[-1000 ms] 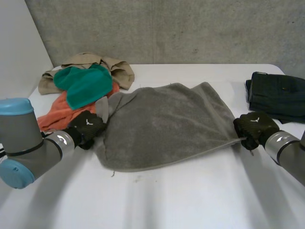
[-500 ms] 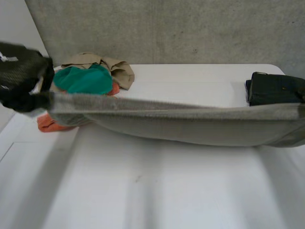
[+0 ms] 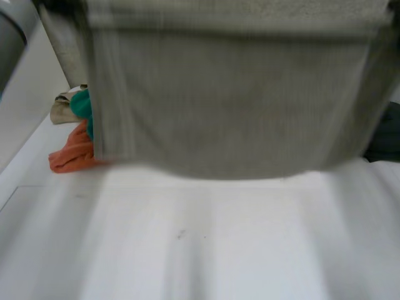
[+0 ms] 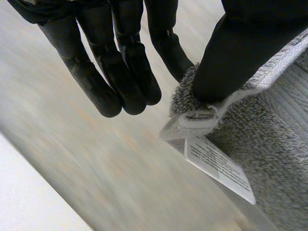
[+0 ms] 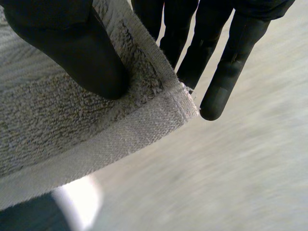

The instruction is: Fold the laundry.

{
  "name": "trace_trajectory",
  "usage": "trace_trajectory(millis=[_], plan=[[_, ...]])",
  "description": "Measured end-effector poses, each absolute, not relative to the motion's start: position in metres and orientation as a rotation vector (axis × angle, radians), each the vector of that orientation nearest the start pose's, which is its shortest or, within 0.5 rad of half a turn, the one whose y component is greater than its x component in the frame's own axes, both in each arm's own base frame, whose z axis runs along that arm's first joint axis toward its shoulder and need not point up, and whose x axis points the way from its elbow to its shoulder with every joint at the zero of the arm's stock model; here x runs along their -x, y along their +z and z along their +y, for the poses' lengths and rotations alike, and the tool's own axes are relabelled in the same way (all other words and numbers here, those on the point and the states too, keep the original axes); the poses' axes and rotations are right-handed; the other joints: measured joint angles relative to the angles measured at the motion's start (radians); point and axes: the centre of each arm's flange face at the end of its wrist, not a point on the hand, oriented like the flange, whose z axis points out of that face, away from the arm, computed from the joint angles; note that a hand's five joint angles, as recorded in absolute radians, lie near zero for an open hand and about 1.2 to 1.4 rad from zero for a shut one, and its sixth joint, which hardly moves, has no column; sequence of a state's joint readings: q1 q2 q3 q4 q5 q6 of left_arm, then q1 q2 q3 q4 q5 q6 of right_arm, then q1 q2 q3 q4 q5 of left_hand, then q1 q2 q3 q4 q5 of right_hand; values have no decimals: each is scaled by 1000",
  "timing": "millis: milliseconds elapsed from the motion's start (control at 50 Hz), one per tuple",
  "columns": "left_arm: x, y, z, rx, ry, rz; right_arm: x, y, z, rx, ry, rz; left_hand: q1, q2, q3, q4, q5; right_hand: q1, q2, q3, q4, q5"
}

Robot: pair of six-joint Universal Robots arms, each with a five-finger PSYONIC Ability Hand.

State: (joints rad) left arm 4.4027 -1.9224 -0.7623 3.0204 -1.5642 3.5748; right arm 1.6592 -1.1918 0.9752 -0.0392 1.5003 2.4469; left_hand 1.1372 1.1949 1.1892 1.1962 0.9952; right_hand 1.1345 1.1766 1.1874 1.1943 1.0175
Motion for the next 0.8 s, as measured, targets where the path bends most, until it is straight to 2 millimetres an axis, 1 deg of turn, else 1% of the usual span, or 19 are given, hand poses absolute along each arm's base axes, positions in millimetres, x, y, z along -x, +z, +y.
trace_trajectory(millis=[60,100,140,180,240,280,340,360,380,460,520,560,600,660,680,720,740,760,800], plan=[[244,452,-330,-524,-2645,1509,-173,390,-399,792,-2986,1781,0,0,0,0,0,0,0,0,0,1],[244,461,-326,-474,-2711,1469,-173,399,-397,746,-3051,1660,0,0,0,0,0,0,0,0,0,6],[246,461,-322,-454,-2741,1470,-175,400,-394,748,-3065,1595,0,0,0,0,0,0,0,0,0,7],[247,456,-320,-453,-2741,1496,-177,397,-391,772,-3048,1582,0,0,0,0,0,0,0,0,0,7],[248,439,-319,-472,-2698,1576,-181,381,-386,840,-2971,1629,0,0,0,0,5,0,0,0,0,7],[247,419,-321,-496,-2636,1660,-181,365,-383,893,-2886,1712,0,0,0,0,5,0,0,0,0,7],[245,383,-323,-539,-2521,1798,-177,338,-379,950,-2748,1859,0,0,0,0,5,0,0,0,0,7],[245,378,-323,-545,-2505,1816,-176,334,-378,957,-2723,1886,0,0,0,0,5,0,0,0,0,7],[244,362,-322,-566,-2450,1876,-173,321,-376,976,-2651,1963,0,0,0,0,5,0,0,0,0,7],[243,311,-316,-641,-2272,2046,-162,284,-365,1018,-2421,2180,0,0,0,0,5,0,0,0,0,7],[241,279,-306,-703,-2145,2141,-152,256,-353,1053,-2227,2323,0,0,0,0,5,0,0,0,0,7],[238,254,-295,-766,-2025,2211,-145,238,-342,1090,-2086,2408,0,0,0,0,5,0,0,0,0,7],[235,236,-285,-822,-1924,2258,-140,226,-333,1128,-1979,2464,0,0,0,0,5,0,0,0,0,7],[228,209,-262,-951,-1713,2322,-130,211,-314,1225,-1802,2548,0,0,0,0,5,0,0,0,0,7],[224,201,-250,-1012,-1612,2341,-125,207,-304,1292,-1710,2588,0,0,0,0,5,0,0,0,0,7],[219,193,-236,-1083,-1490,2358,-120,205,-293,1365,-1616,2621,0,0,0,0,5,0,0,0,0,7],[214,187,-222,-1147,-1377,2369,-114,204,-282,1452,-1506,2649,0,0,0,0,5,0,0,0,0,7],[212,186,-217,-1171,-1334,2373,-113,204,-279,1475,-1477,2654,0,0,0,0,5,0,0,0,0,7],[205,183,-197,-1253,-1192,2380,-106,205,-262,1618,-1297,2661,0,0,0,0,5,0,0,0,0,7]])
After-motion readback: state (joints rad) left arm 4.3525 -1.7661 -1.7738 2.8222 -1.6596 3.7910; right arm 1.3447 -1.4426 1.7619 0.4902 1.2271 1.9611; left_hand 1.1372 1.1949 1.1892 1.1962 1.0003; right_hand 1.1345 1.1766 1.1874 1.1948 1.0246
